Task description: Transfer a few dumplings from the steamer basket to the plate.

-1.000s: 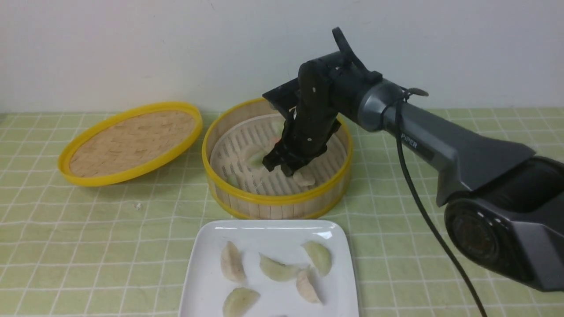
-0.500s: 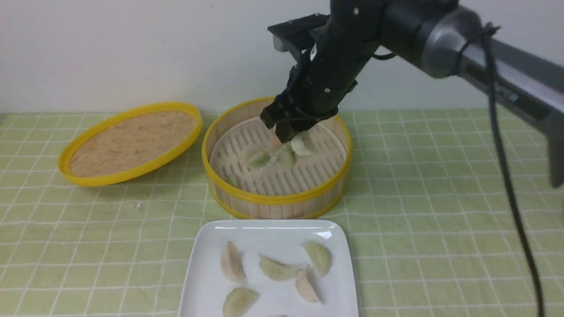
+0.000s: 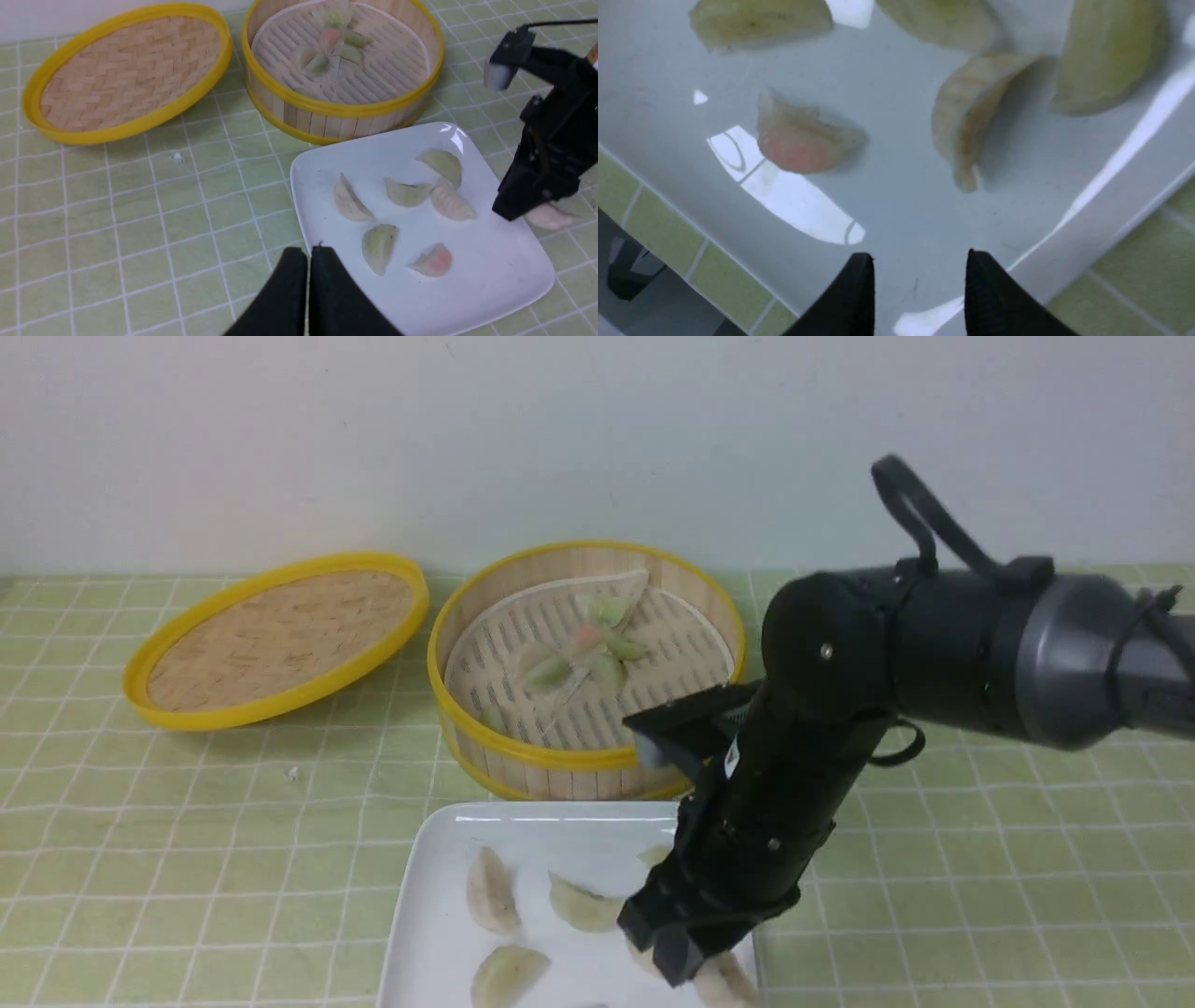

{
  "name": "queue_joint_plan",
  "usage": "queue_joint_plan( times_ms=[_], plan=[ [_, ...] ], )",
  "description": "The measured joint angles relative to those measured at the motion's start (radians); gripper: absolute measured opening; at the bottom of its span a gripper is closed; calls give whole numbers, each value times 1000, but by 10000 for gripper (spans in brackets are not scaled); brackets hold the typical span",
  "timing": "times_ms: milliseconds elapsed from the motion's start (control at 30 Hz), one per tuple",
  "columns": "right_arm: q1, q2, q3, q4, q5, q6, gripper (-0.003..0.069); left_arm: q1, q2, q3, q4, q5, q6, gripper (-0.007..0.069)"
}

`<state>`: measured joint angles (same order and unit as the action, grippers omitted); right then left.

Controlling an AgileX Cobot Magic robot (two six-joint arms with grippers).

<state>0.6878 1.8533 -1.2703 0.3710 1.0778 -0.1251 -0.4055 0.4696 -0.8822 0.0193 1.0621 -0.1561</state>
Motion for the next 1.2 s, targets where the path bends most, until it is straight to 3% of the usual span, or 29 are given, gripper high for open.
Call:
queue_joint_plan(
  times_ms=[200, 467, 600, 767, 933, 1000, 1200],
  plan=[
    [66, 25, 19, 27, -93, -39, 256, 0, 0, 0, 3, 5, 0, -6],
    [68, 28, -3, 23, -162, -40, 503, 0, 0, 0, -19, 12, 0, -6],
    [68, 27, -95, 11, -86, -48, 524, 0, 0, 0, -19, 12, 0, -6],
    [68, -58, -236, -109, 38, -7, 367, 0, 0, 0, -19, 11, 0, -6],
    [68, -295, -278, -284, 97, 102, 74, 0, 0, 1, -19, -28, 0, -6],
    [68, -411, -278, -339, 109, 139, 13, 0, 0, 1, -19, -49, 0, -6],
    [68, -678, -279, -395, 115, 181, -13, 0, 0, 1, -39, -72, 0, -6]
  ],
)
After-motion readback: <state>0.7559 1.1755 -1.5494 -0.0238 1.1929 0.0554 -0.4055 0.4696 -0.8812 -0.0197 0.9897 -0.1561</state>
